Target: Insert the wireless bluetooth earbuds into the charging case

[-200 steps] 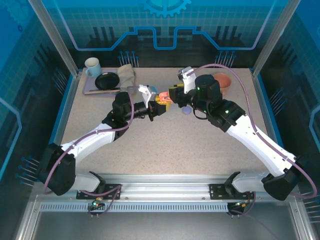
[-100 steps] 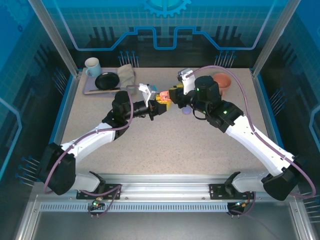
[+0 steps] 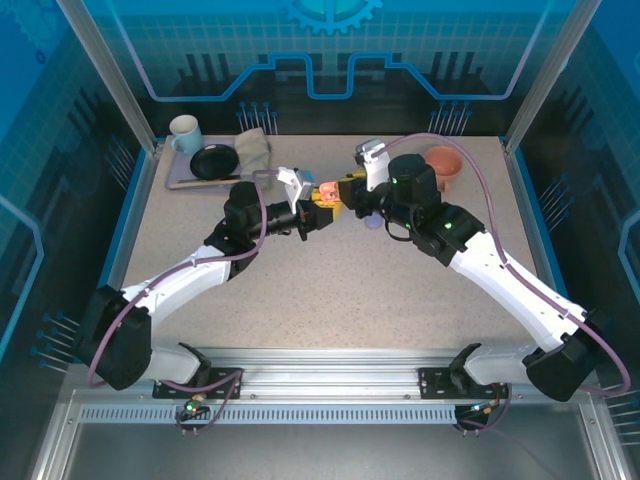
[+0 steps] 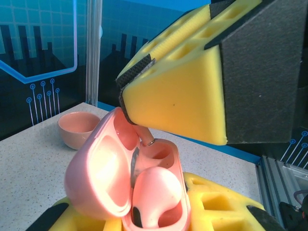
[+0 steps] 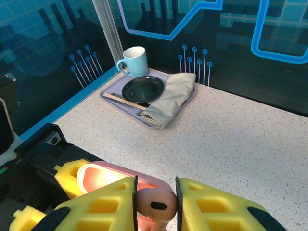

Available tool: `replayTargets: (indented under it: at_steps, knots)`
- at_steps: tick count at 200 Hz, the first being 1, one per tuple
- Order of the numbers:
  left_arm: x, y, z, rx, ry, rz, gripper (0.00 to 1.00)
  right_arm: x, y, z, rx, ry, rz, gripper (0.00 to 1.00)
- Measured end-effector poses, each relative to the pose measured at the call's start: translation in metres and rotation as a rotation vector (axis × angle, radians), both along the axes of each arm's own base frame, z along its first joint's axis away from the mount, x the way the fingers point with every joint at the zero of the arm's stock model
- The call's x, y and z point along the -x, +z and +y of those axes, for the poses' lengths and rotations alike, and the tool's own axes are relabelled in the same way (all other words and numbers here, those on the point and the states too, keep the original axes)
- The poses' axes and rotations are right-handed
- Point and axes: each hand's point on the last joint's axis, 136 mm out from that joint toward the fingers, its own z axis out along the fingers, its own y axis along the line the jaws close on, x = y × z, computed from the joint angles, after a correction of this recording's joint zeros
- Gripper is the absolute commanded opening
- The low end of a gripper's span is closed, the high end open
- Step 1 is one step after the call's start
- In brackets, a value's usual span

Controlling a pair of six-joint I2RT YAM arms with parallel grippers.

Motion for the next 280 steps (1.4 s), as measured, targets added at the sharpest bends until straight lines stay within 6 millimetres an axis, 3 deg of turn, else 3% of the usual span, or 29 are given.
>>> replayTargets:
  at_steps: [156,280]
  knots:
    - [-0.005,-0.005,0.000,-0.008,0.019,0.014,0.00,0.003,-0.014,0.005,-0.015,0.031,0.031,0.26]
    - [-0.008,-0.004,-0.002,-0.007,0.017,0.013,0.00,0.003,-0.011,0.003,-0.013,0.003,0.035,0.51]
